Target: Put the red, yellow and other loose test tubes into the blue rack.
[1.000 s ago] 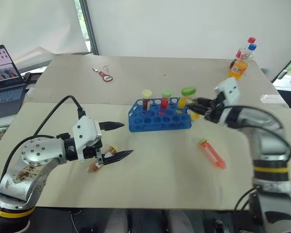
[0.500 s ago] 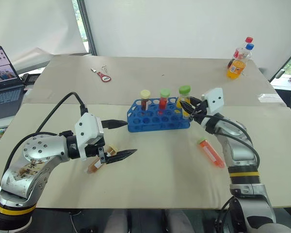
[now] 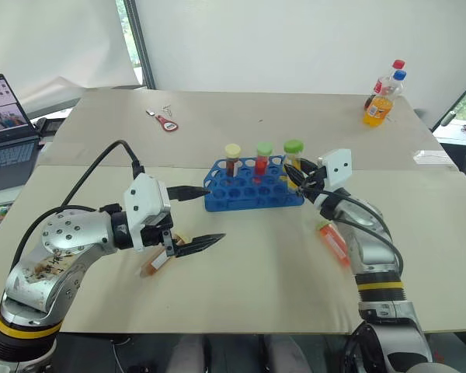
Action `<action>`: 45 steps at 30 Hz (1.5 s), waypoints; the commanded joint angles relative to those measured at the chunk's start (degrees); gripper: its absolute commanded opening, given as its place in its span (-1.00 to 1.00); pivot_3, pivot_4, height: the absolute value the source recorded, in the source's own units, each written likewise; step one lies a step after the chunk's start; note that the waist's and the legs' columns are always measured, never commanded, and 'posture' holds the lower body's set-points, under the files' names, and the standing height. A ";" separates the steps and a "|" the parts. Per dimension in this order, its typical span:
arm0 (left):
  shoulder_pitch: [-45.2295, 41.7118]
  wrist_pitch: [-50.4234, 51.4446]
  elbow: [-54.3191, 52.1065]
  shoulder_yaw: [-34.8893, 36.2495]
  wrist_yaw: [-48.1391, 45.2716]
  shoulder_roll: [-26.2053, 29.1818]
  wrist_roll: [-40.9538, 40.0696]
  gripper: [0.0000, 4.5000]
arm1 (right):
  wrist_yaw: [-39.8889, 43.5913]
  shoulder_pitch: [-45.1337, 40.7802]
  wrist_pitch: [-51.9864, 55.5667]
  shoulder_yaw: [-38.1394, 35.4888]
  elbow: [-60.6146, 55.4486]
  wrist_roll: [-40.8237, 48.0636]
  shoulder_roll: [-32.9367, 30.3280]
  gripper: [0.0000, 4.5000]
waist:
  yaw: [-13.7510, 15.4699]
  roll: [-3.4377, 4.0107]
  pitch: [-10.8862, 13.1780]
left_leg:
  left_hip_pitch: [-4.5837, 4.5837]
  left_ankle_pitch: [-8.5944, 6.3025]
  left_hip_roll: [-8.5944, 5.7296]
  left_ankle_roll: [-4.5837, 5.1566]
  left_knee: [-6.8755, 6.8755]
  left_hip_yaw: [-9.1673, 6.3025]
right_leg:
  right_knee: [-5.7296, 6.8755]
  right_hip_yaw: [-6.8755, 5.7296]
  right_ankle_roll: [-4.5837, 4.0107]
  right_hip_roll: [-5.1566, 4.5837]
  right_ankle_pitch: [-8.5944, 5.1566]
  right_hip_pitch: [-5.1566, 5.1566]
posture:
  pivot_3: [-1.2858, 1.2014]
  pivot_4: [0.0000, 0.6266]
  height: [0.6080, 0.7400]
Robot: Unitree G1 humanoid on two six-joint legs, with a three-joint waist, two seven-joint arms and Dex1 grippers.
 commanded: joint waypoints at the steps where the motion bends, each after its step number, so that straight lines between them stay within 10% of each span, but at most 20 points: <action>1: -1.76 2.51 -2.47 0.23 3.68 -2.04 -3.18 1.00 | -2.49 1.60 -2.31 -1.45 -0.16 1.69 2.00 -0.58 | -0.03 0.00 0.00 | 0.00 0.00 0.00 0.00 0.00 -0.02 | 0.00 0.00 0.00 0.00 0.00 0.00 | 0.03 -0.52 0.89; 5: -2.74 4.49 -3.35 -0.32 6.25 -3.83 -4.65 1.00 | -4.79 3.33 -4.16 -2.74 -0.49 3.07 4.20 -0.58 | -0.07 0.00 0.00 | 0.03 0.00 0.01 0.00 0.00 -0.16 | 0.01 0.00 0.00 0.00 0.00 0.05 | 0.03 -0.52 0.89; 6: -2.86 4.64 -3.50 -0.58 6.53 -4.01 -4.60 1.00 | -5.07 3.49 -4.07 -2.81 -0.50 3.11 4.23 -0.11 | -0.07 0.00 0.00 | 0.04 0.00 0.01 0.00 0.00 -0.20 | 0.01 0.01 0.00 0.00 0.00 0.05 | 0.03 -0.52 0.89; 13: -4.31 4.29 -2.46 -1.85 8.08 -5.28 -3.99 1.00 | -4.50 3.94 -0.51 -1.36 -2.68 0.97 0.32 0.95 | 0.01 0.00 0.00 | 0.03 0.00 -0.01 -0.01 0.00 -0.24 | 0.01 0.00 -0.01 0.00 0.00 0.04 | 0.03 -0.52 0.89; 22: -3.84 2.46 -0.72 -3.79 8.32 -5.34 -0.27 1.00 | 5.47 12.57 19.41 -3.85 -24.22 7.14 -16.98 0.95 | 0.41 0.02 0.01 | -0.04 0.00 -0.05 0.00 -0.02 -0.19 | -0.08 -0.01 0.00 -0.02 0.00 0.04 | 0.03 -0.52 0.89; 31: 1.63 -5.96 -1.06 -6.20 -8.28 5.39 4.09 1.00 | 13.18 5.51 61.88 4.94 -35.95 12.30 -43.14 0.95 | 0.05 0.01 0.01 | 0.10 0.00 0.02 0.01 -0.06 -0.03 | -0.09 -0.01 -0.12 0.06 -0.08 0.10 | 0.03 -0.52 0.89; 45: 3.99 -5.14 -6.75 -7.19 -10.53 6.39 3.73 1.00 | 20.09 -10.87 74.23 26.12 -21.30 15.23 -43.12 0.95 | 0.33 -0.02 0.03 | -0.09 -0.03 0.00 0.06 -0.01 -0.07 | -0.18 -0.03 -0.08 0.02 -0.09 0.02 | 0.03 -0.52 0.89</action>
